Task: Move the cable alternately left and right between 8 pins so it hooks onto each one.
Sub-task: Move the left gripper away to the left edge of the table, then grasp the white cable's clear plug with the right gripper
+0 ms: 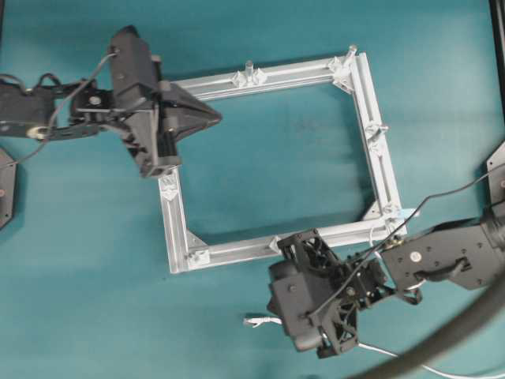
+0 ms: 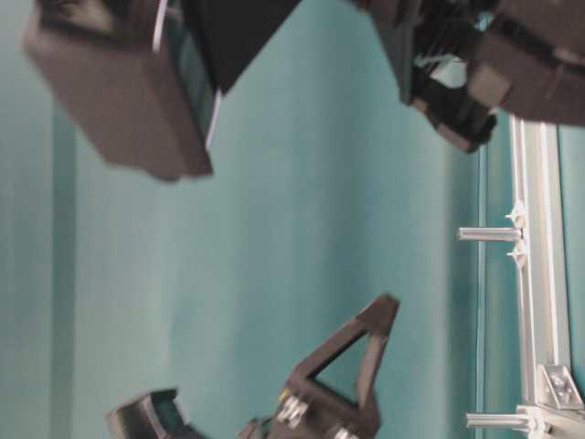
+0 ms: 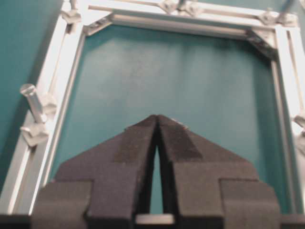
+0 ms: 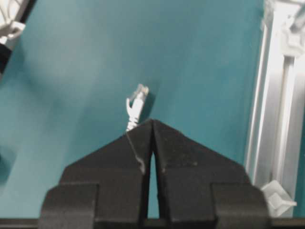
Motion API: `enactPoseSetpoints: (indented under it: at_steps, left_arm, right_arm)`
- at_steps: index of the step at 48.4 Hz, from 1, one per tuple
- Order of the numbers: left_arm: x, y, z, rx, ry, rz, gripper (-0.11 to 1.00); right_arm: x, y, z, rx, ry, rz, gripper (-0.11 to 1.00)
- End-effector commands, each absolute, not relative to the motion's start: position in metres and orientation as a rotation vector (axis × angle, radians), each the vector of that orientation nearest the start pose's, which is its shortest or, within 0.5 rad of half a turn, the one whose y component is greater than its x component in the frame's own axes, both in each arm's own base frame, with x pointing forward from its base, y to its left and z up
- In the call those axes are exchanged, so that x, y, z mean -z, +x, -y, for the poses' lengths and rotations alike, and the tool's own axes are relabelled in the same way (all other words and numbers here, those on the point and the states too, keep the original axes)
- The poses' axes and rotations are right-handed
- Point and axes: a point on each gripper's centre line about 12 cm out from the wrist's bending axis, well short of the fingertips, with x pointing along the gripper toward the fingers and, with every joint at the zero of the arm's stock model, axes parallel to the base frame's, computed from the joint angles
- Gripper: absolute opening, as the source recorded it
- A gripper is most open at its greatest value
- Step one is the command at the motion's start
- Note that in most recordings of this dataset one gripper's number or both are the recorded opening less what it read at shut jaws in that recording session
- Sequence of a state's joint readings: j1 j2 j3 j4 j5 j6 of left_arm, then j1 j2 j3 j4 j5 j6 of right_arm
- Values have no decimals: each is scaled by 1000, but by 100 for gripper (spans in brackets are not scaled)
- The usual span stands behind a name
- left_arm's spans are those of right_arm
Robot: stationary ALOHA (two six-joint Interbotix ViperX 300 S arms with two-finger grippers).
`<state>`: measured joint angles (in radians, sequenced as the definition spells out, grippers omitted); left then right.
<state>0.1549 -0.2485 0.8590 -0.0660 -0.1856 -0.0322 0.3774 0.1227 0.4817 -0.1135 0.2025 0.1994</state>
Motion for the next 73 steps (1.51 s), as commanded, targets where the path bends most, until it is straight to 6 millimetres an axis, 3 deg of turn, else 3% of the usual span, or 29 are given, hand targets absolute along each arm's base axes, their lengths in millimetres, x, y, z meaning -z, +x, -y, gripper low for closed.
enactPoseSetpoints:
  at_steps: [1, 12, 19, 23, 26, 37, 64, 68, 73]
  left_arm:
    - [-228, 328, -51, -178, -123, -383, 8]
    - [-234, 318, -43, -154, -120, -429, 56]
    - [-235, 309, -28, -110, -106, -454, 79]
    - [-236, 300, -19, -83, -102, -454, 78]
    - [-236, 291, -14, -66, -98, -447, 78]
    - [-233, 254, -6, -41, -94, -416, 78]
    - [-234, 201, -3, -30, -94, -404, 78]
    - [-235, 195, -3, -29, -96, -393, 78]
    - [-234, 188, -2, -27, -96, -390, 77]
  right_arm:
    - [-176, 404, -161, -304, -69, -782, 1]
    - [-170, 421, -168, -280, -41, -824, 5]
    - [-161, 430, -172, -255, 9, -860, 34]
    - [-156, 434, -174, -233, 51, -876, 55]
    - [-149, 434, -174, -213, 79, -898, 60]
    - [-128, 435, -176, -165, 138, -957, 60]
    - [-121, 451, -195, -127, 163, -1034, 59]
    - [-121, 449, -195, -104, 187, -1053, 55]
    - [-118, 445, -193, -61, 216, -1096, 41]
